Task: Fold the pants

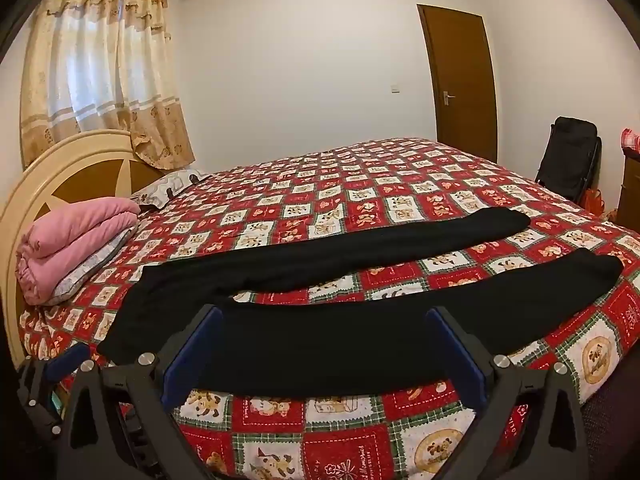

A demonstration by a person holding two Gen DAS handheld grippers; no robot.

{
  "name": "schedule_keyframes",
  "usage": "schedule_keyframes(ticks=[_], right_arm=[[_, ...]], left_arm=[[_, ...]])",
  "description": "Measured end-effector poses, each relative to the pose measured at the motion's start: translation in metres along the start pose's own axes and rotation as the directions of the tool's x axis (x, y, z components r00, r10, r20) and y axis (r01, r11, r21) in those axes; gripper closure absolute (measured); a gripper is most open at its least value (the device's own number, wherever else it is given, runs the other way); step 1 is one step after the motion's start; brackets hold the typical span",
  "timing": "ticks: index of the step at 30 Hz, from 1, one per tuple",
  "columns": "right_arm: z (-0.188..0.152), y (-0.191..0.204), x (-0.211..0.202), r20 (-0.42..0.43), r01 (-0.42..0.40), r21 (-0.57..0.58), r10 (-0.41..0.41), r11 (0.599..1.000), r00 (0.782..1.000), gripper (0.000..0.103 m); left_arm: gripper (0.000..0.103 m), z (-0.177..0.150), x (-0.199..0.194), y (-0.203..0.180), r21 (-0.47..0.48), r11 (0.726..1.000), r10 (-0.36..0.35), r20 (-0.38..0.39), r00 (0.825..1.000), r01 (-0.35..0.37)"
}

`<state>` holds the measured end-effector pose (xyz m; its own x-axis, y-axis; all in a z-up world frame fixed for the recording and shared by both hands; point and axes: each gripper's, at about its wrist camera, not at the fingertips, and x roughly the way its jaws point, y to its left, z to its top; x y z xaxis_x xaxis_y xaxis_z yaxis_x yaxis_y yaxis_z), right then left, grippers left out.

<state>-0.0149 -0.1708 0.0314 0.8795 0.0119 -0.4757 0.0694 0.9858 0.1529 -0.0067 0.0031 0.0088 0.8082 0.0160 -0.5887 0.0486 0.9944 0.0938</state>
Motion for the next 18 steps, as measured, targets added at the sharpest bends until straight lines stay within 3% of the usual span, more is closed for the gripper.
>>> schedule_keyframes(ticks=[18], right_arm=[[-0.0058,0.0019,0.0094,-0.047,0.013,-0.005,-0.014,1.0,0.999,0.001]], left_arm=[[0.0,-0.0002,0.0003,0.0016,-0.016,0.999,0.029,0.013,1.0,-0.029]])
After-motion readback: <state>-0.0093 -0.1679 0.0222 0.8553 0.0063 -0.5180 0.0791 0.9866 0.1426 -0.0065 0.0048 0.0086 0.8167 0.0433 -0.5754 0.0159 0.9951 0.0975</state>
